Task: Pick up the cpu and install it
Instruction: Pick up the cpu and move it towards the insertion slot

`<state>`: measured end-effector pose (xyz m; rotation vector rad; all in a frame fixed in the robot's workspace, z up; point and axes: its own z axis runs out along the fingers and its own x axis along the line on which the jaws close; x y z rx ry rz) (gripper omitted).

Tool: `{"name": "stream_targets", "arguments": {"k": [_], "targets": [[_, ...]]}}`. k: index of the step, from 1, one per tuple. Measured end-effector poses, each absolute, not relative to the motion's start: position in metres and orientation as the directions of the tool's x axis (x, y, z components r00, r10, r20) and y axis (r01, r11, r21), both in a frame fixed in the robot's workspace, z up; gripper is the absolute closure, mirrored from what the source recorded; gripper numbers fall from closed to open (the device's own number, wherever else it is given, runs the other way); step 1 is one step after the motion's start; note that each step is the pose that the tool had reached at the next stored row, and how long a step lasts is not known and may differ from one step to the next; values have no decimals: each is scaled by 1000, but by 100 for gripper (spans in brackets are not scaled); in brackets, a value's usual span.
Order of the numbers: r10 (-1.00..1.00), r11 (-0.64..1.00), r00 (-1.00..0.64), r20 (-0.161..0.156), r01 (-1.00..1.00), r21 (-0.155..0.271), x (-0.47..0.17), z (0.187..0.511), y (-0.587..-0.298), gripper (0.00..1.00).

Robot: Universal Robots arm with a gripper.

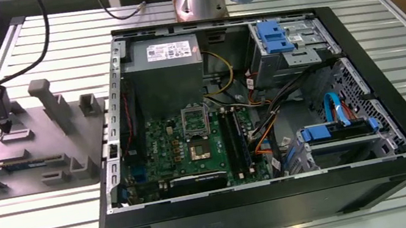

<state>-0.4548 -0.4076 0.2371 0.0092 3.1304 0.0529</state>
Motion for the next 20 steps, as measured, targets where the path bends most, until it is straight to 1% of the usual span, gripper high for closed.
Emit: {"name": "stream_targets", "arguments": {"k": [20], "targets": [[6,999,-1000,-11,6,34,-455,246,-408,53]]}}
